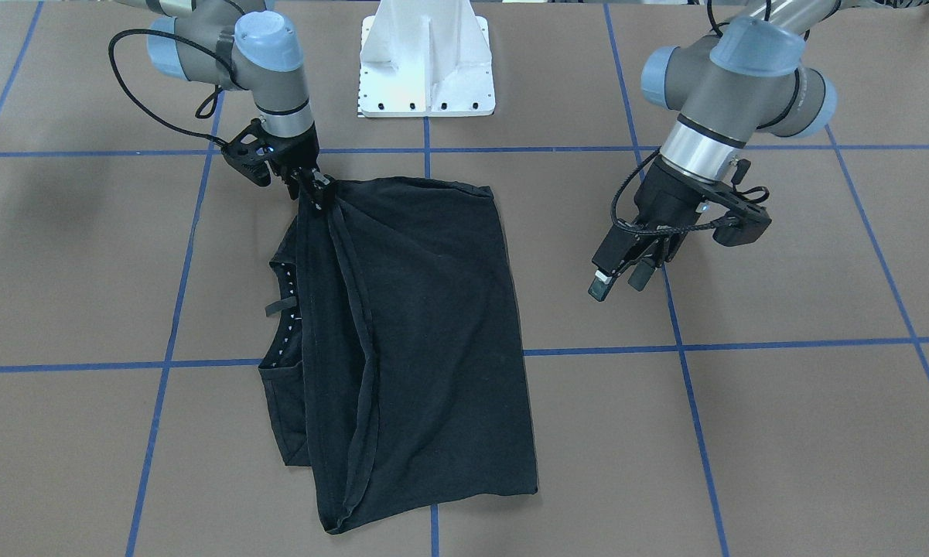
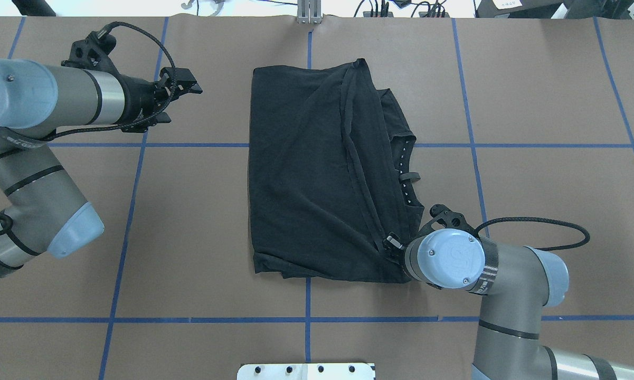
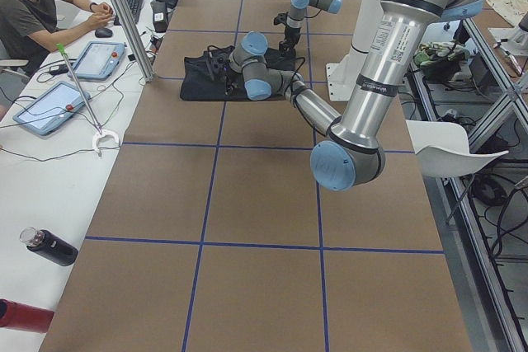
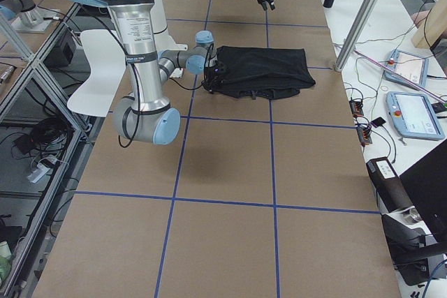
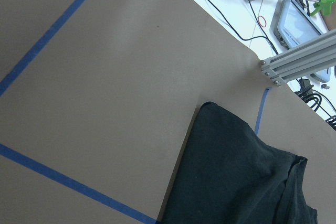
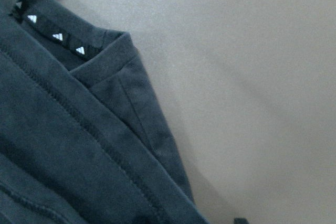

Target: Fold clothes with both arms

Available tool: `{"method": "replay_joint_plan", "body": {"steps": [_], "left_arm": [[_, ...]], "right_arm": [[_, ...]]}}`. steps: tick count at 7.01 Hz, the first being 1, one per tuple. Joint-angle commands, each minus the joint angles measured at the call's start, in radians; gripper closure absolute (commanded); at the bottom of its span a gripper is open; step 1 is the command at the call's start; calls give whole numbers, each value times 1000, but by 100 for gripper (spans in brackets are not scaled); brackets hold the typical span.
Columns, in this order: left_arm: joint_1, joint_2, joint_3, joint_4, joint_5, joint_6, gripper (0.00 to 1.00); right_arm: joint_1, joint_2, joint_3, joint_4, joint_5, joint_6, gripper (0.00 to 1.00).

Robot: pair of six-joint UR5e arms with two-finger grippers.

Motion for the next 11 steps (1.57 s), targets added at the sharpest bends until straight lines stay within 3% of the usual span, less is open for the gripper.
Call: {"method": "replay_joint_plan", "body": {"steps": [1,8,9,10,11], "left_arm": [[0,1,1,0,0,-2,0],[0,3,-2,0,2,-23,0],[0,3,-2,0,2,-28,0],[0,3,-2,0,2,-28,0],[0,3,-2,0,2,-29,0]], "right_arm": [[6,1,4,0,1,-5,100],[18,-1,26,-12,5,-6,100],[18,-1,26,-12,4,-6,51],[15,-1,18,-12,1,-5,36],[15,-1,18,-12,1,-5,35]]}}
